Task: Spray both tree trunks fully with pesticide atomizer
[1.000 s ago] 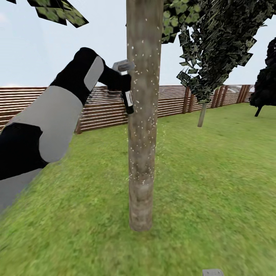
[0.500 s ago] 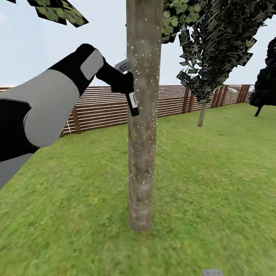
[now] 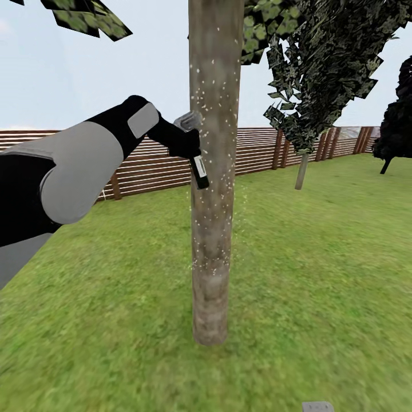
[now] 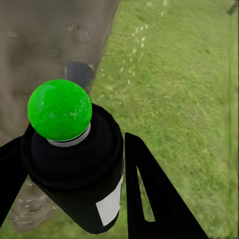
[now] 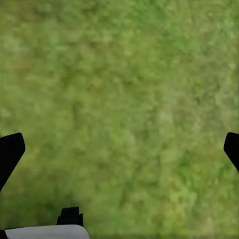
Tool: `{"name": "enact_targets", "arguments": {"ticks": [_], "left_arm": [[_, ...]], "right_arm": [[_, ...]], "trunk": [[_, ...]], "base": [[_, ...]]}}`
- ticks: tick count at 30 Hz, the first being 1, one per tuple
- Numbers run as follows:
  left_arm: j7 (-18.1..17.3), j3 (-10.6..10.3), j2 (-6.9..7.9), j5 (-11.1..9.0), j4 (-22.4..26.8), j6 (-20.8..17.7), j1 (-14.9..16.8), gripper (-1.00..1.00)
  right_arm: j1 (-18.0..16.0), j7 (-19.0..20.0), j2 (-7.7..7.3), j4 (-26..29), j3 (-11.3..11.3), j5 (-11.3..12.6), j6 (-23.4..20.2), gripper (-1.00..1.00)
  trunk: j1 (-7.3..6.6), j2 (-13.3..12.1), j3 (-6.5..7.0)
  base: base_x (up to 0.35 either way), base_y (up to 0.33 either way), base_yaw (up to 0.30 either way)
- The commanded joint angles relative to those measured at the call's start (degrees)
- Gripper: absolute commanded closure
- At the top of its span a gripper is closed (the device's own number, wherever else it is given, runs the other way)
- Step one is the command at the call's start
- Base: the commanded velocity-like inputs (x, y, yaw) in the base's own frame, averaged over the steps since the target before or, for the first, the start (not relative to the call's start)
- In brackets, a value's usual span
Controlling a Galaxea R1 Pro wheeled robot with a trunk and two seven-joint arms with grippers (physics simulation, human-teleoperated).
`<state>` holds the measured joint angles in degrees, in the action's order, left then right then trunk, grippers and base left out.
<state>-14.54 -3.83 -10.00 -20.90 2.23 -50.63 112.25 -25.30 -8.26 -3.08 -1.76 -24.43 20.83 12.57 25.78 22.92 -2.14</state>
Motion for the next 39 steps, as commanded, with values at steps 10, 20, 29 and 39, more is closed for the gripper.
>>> {"name": "enact_targets", "arguments": {"ticks": [10,20,29,39], "left_arm": [[-9.33,0.04,0.0,2.8,-0.46,-0.11,-3.6,1.0],[-8.98,0.27,0.0,24.43,-0.45,12.16,-24.83,1.0],[3.16,0.47,0.0,24.69,-0.47,42.64,-47.71,1.0],[3.11,0.49,0.74,24.33,-0.38,54.23,-58.82,1.0]], "right_arm": [[0.0,0.0,-0.05,0.0,0.03,0.0,0.0,-1.0],[0.0,0.0,-0.09,0.0,0.09,0.0,0.0,-1.0],[0.02,0.0,-0.09,0.0,0.09,0.03,0.0,-1.0],[0.11,0.16,0.33,-1.18,0.02,0.17,0.17,-1.0]], "trunk": [[0.0,0.0,0.0],[0.0,0.0,0.0],[0.0,0.0,0.0],[0.0,0.0,0.0]], "base": [[0.0,0.0,0.0],[0.0,0.0,0.0],[0.0,0.0,0.0],[0.014,0.083,0.0]]}}
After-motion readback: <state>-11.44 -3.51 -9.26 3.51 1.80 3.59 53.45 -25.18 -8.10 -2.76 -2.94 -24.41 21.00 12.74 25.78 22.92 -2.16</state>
